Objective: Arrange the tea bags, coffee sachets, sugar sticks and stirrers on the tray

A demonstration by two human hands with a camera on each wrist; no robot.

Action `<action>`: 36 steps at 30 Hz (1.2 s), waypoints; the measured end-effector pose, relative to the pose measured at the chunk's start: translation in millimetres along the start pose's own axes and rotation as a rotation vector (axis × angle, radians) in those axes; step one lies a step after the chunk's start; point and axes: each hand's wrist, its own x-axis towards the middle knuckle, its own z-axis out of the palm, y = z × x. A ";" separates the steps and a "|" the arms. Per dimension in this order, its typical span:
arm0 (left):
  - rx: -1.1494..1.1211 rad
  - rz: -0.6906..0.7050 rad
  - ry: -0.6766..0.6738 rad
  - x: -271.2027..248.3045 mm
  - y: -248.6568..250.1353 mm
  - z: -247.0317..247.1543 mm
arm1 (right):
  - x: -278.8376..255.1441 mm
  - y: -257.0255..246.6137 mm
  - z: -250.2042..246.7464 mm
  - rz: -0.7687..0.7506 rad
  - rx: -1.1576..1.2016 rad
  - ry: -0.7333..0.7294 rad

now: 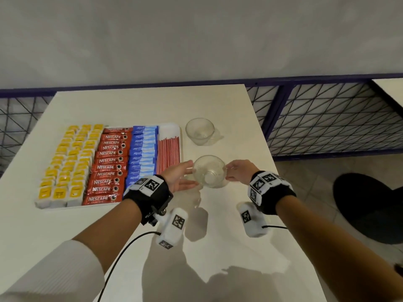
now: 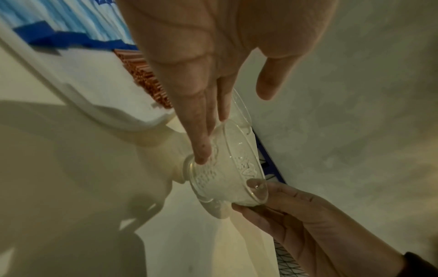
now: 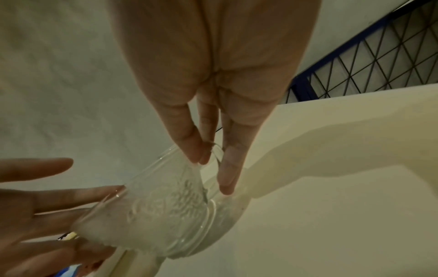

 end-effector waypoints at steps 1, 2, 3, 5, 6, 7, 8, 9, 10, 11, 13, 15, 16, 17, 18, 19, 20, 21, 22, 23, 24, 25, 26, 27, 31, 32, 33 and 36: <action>-0.004 0.005 0.010 2.3 3.9 -2.4 | 2.8 -3.8 1.5 -0.023 -0.038 0.005; -0.005 0.010 0.016 4.2 7.1 -4.7 | 3.3 -8.5 2.0 -0.044 -0.104 0.010; -0.003 0.014 0.019 5.7 10.0 -6.6 | 3.8 -12.5 2.7 -0.067 -0.166 0.024; -0.002 0.018 0.022 8.5 14.8 -9.8 | 5.4 -19.2 3.9 -0.105 -0.200 0.048; -0.004 0.021 0.023 9.6 16.7 -11.0 | 7.0 -21.5 5.3 -0.110 -0.205 0.058; -0.003 0.027 0.023 10.7 18.0 -12.2 | 8.6 -23.3 6.3 -0.115 -0.202 0.069; 0.001 0.032 0.026 11.7 18.7 -13.5 | 9.9 -24.6 7.4 -0.112 -0.189 0.076; 0.007 0.038 0.028 12.9 18.5 -15.0 | 12.3 -24.4 8.4 -0.112 -0.170 0.077; 0.014 0.041 0.028 13.9 18.3 -16.3 | 14.0 -24.6 9.1 -0.110 -0.156 0.081; 0.020 0.044 0.029 15.1 17.7 -17.4 | 14.6 -25.2 9.8 -0.107 -0.154 0.081; 0.020 0.047 0.032 17.1 16.7 -19.0 | 17.3 -25.0 10.7 -0.110 -0.148 0.080; 0.017 0.044 0.035 17.9 16.6 -19.0 | 19.4 -23.8 11.1 -0.104 -0.134 0.083; 0.016 0.042 0.032 18.3 16.7 -18.8 | 20.0 -23.1 11.0 -0.104 -0.123 0.086; 0.018 0.041 0.029 18.5 16.8 -18.6 | 19.6 -22.7 10.7 -0.106 -0.115 0.086; 0.018 0.041 0.025 18.8 16.5 -18.3 | 20.6 -21.6 10.3 -0.110 -0.106 0.087; 0.023 0.040 0.024 18.5 16.5 -18.0 | 20.1 -21.1 9.7 -0.110 -0.104 0.087; 0.024 0.042 0.021 18.2 16.2 -17.7 | 20.9 -19.9 9.3 -0.116 -0.097 0.086; 0.026 0.043 0.022 18.1 15.7 -17.6 | 20.4 -19.7 8.9 -0.117 -0.092 0.082; 0.025 0.042 0.024 18.6 14.9 -17.8 | 20.8 -19.2 8.5 -0.122 -0.091 0.084; 0.027 0.043 0.024 17.5 14.8 -17.6 | 20.1 -19.5 8.3 -0.122 -0.101 0.077; 0.023 0.044 0.024 17.6 14.0 -17.6 | 21.5 -18.8 8.5 -0.129 -0.117 0.078; 0.023 0.046 0.025 17.1 13.4 -17.5 | 20.3 -19.5 8.8 -0.129 -0.142 0.078; 0.018 0.049 0.023 16.7 12.6 -17.0 | 21.2 -19.1 9.1 -0.132 -0.163 0.084; 0.019 0.051 0.024 15.8 11.5 -16.3 | 17.5 -21.4 8.7 -0.119 -0.183 0.082; 0.010 0.050 0.017 12.3 5.1 -10.4 | 7.3 -25.4 5.7 -0.080 -0.348 0.067; 0.000 0.053 0.023 13.9 3.4 -10.9 | 5.9 -25.2 4.0 -0.083 -0.373 0.086; 0.007 0.058 0.023 12.6 2.2 -13.7 | 0.4 -26.6 2.6 -0.078 -0.383 0.104; 0.018 0.086 0.037 9.7 -1.8 -33.6 | -18.2 -27.6 -2.9 -0.084 -0.304 0.205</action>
